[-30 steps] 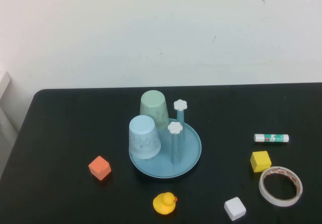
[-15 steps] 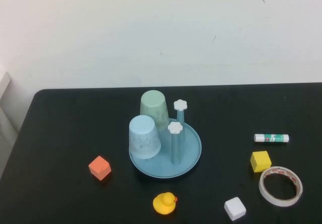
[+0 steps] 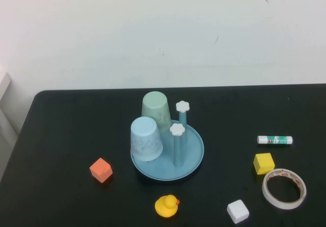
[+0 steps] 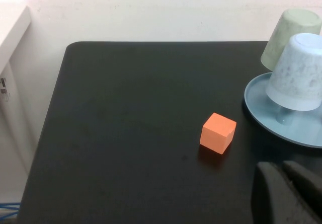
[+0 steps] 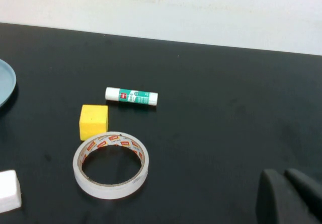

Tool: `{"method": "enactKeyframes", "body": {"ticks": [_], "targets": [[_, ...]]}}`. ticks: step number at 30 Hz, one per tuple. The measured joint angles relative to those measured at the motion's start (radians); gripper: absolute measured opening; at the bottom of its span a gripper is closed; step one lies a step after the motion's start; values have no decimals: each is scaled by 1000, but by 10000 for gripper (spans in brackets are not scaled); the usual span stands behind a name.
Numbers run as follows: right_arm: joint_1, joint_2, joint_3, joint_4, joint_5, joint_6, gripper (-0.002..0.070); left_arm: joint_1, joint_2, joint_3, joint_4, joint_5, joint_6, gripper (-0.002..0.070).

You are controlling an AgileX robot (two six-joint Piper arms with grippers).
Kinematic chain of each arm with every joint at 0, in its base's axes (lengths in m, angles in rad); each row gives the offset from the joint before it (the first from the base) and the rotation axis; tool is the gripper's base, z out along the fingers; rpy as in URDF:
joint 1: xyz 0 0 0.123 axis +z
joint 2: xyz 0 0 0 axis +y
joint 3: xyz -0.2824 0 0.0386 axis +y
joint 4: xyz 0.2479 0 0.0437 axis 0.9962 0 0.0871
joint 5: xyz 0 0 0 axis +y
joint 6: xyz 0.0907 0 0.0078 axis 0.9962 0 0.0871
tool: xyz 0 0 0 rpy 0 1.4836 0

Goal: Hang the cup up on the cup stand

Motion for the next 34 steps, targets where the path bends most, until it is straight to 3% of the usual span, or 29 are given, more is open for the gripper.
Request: {"method": "enactKeyframes", "body": {"ticks": [34], "targets": [[0, 0, 0, 0, 0, 0, -2, 0, 0, 0, 0, 0, -2, -1]]}}
